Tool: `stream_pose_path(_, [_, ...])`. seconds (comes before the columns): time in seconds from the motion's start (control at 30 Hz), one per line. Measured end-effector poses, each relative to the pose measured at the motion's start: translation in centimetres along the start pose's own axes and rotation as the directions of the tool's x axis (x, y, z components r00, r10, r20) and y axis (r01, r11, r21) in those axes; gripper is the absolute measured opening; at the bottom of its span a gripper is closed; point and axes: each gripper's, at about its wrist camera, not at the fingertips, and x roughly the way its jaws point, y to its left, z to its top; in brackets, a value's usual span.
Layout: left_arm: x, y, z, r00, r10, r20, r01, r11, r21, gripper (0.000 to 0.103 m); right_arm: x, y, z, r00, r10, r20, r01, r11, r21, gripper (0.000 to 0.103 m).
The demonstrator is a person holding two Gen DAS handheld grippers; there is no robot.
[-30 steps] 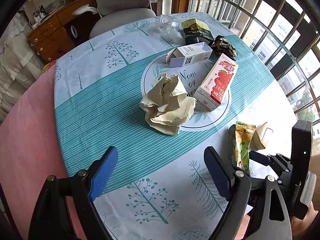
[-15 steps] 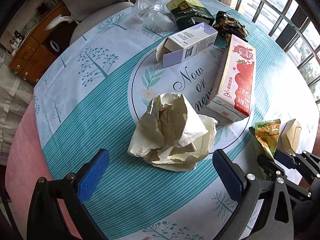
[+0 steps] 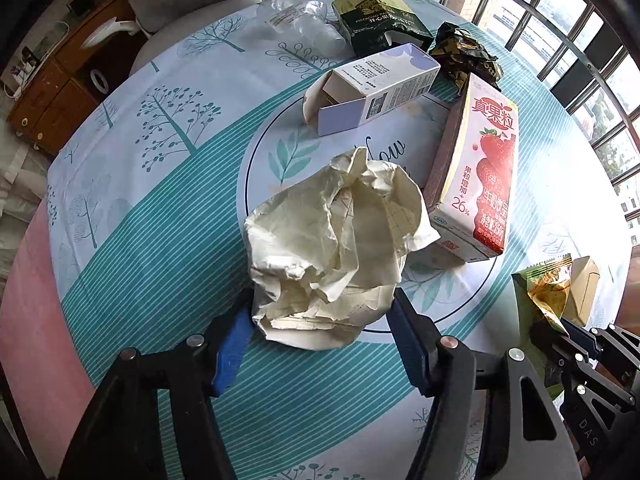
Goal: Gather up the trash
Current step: 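Grasp the green snack wrapper with the right tool while the left tool grasps the crumpled tissue, then carry the tissue and green wrapper down over the bin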
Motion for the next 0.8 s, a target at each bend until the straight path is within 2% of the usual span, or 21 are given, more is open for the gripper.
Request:
stream_pose_path(0.07, [-0.5, 0.0, -0.2, 1.000, 0.001, 0.012, -0.001, 1.000, -0.007, 0.060, -0.6, -0.5, 0.0, 1.000, 0.014, 0.012, -0.014, 1.000, 0.002, 0.013])
stream_pose_path(0.1, [-0.9, -0.1, -0.3, 1.000, 0.003, 0.020, -0.003, 1.000, -0.012, 0.050, -0.8, -0.6, 0.1, 1.000, 0.018, 0.016, -0.018, 1.000, 0.000, 0.013])
stream_pose_path(0.33, [-3.0, -1.5, -2.0, 0.999, 0.008, 0.038, -0.006, 0.999, -0.045, 0.047, -1.7, -0.3, 0.4, 0.997, 0.073, 0.021, -0.072, 0.997, -0.029, 0.012])
stream_pose_path(0.53, [-5.8, -3.1, -4.8, 0.998, 0.014, 0.067, -0.007, 0.995, -0.102, 0.046, -3.5, -0.2, 0.2, 0.989, 0.143, 0.030, -0.139, 0.984, -0.112, 0.011])
stream_pose_path(0.67, [-8.5, -4.9, -7.3, 0.995, 0.024, 0.095, -0.008, 0.987, -0.163, 0.046, -5.2, -0.5, -0.1, 0.977, 0.212, 0.028, -0.203, 0.962, -0.183, 0.011])
stream_pose_path(0.8, [-11.2, -7.6, -9.9, 0.991, 0.055, 0.126, -0.023, 0.970, -0.241, 0.046, -7.5, -1.8, -1.1, 0.957, 0.291, 0.016, -0.276, 0.922, -0.271, 0.011])
